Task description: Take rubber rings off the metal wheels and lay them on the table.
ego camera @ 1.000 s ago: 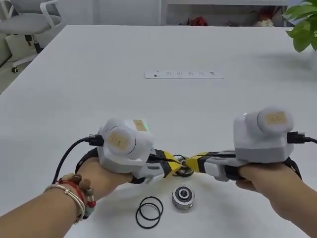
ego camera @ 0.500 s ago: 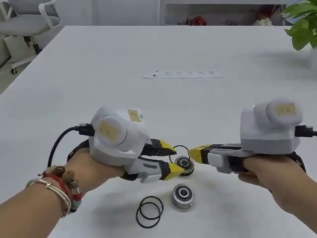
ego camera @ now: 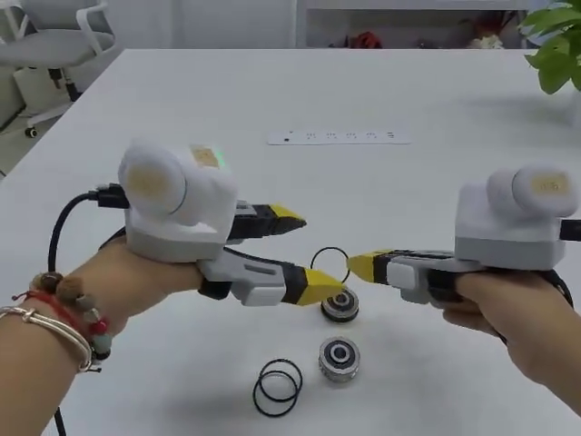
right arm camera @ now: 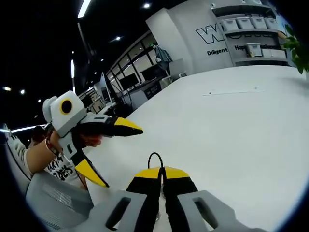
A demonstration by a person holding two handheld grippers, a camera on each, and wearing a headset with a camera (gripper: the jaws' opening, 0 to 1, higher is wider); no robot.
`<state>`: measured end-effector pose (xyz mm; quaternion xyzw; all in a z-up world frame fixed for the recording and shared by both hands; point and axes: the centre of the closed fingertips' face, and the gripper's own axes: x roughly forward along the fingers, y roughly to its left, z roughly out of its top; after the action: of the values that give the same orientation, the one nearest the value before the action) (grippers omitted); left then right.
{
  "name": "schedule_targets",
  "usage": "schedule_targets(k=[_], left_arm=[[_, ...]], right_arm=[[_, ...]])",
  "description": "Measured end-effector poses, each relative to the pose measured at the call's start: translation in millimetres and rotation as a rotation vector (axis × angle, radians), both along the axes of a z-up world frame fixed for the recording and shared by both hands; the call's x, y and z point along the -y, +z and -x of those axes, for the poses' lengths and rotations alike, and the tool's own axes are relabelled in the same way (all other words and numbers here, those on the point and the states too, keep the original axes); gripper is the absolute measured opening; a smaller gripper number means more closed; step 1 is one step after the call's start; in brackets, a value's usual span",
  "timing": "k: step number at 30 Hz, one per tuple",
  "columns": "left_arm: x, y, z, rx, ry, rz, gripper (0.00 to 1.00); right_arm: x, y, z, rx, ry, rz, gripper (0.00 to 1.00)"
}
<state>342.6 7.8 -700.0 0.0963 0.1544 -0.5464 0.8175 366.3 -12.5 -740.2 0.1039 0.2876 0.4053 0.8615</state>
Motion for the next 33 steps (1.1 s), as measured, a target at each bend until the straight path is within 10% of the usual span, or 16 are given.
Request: schedule_targets(k=[13,24,33], left_arm=[[-25.8,55.0,8.7,0.057,0.054,0.094,0.79],[-68.4,43.1,28.5,0.102,0.115,-0.035,0.87],[-88.6,28.3,48.3,0.069,0.147,-0.045,0.88]], right_arm=[[-7.9,14.1,5.4,0.011,0.01,-0.041,0.0],[-16.4,23.6,14.1,0.005,0.034,-0.076,0.0],[-24.4,27.4,22.1,-0.01,0.068,-0.102,0.0]])
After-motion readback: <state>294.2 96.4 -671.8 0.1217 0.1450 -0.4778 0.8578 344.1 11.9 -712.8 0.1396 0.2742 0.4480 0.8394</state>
